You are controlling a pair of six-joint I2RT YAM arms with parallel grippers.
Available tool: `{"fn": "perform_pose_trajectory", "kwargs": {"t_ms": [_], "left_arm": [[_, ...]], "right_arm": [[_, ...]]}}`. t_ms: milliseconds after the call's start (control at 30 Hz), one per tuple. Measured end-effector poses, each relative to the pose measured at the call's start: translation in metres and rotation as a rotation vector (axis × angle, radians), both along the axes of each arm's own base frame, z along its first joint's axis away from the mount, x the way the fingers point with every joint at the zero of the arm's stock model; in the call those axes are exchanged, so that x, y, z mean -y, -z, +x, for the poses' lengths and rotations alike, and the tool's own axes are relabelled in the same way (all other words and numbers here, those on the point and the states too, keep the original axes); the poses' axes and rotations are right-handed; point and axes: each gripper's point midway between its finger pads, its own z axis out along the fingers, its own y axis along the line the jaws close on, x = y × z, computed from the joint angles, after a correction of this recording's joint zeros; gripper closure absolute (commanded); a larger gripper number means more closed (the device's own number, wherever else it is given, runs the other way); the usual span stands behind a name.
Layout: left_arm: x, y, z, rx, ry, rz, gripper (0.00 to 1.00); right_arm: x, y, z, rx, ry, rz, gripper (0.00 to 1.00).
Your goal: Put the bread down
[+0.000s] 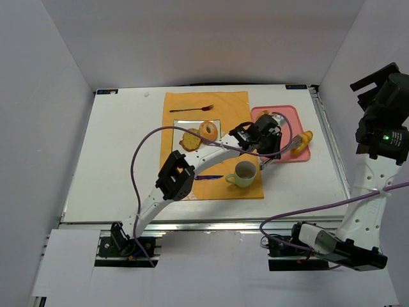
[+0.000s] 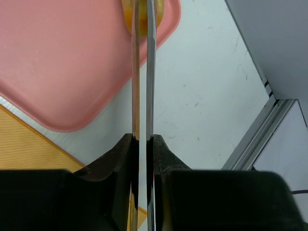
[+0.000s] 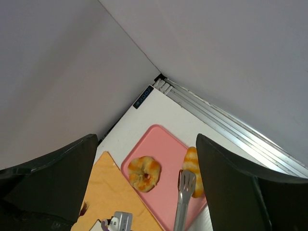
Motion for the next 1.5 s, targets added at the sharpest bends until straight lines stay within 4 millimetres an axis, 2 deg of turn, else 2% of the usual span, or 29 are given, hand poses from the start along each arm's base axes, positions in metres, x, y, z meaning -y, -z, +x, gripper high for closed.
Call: {"fn": "perform_pose_trajectory", "kwargs": {"t_ms": [67,167,233,300,400,500,533,600,667,700,800,933,1033,1200,1367,1500], "left_arm": [[0.000,-0.010,0.005,0.018,-0.018,-0.011,0.84],[-0.011,-0.033,0.013,0.041,-0.059,-0.014,0.87],[-0.023,-0.057,0.022,0.062,-0.098,-0.023,0.87],[-0.046,-0.087,0.036,0.095,-0.162,-0.028,0.90],[-0.110,-0.136,0.057,0.137,-0.291,-0.015,0.92],[-0.197,-0.177,0.075,0.187,-0.449,0.020,0.92],[-0.230,-0.188,0.080,0.213,-0.514,0.041,0.92],[-0.280,-0.196,0.078,0.249,-0.609,0.091,0.92],[-0.315,-0.190,0.058,0.259,-0.654,0.156,0.92],[-0.322,-0.184,0.047,0.256,-0.656,0.175,0.92],[-0.344,-0.144,0.012,0.201,-0.645,0.264,0.91],[-0.366,-0.087,-0.012,0.112,-0.655,0.378,0.91],[-0.376,-0.062,-0.019,0.067,-0.672,0.428,0.91],[-0.378,-0.053,-0.014,0.056,-0.694,0.425,0.85],[-0.371,-0.042,-0.008,0.042,-0.690,0.429,0.54],[-0.370,-0.042,-0.008,0.036,-0.694,0.422,0.42]], "right_arm": [[0.001,-0.009,0.004,0.018,-0.001,0.001,0.11],[0.001,-0.038,0.013,0.077,-0.011,0.000,0.11],[0.000,-0.061,0.019,0.127,-0.024,-0.002,0.11],[-0.003,-0.077,0.023,0.164,-0.046,-0.005,0.11],[-0.009,-0.083,0.026,0.181,-0.084,-0.001,0.11],[-0.019,-0.080,0.031,0.180,-0.140,0.021,0.11],[-0.023,-0.077,0.034,0.177,-0.163,0.030,0.11],[-0.031,-0.065,0.041,0.160,-0.213,0.057,0.11],[-0.036,-0.044,0.049,0.120,-0.246,0.087,0.11],[-0.038,-0.032,0.053,0.093,-0.259,0.104,0.10],[-0.040,-0.005,0.065,0.029,-0.281,0.138,0.10],[-0.043,0.007,0.070,-0.001,-0.298,0.154,0.11],[-0.046,0.005,0.071,0.005,-0.310,0.153,0.11],[-0.052,0.005,0.071,0.005,-0.334,0.156,0.11],[-0.056,0.006,0.072,0.003,-0.349,0.155,0.11],[-0.059,0.007,0.073,0.000,-0.356,0.156,0.11]]}}
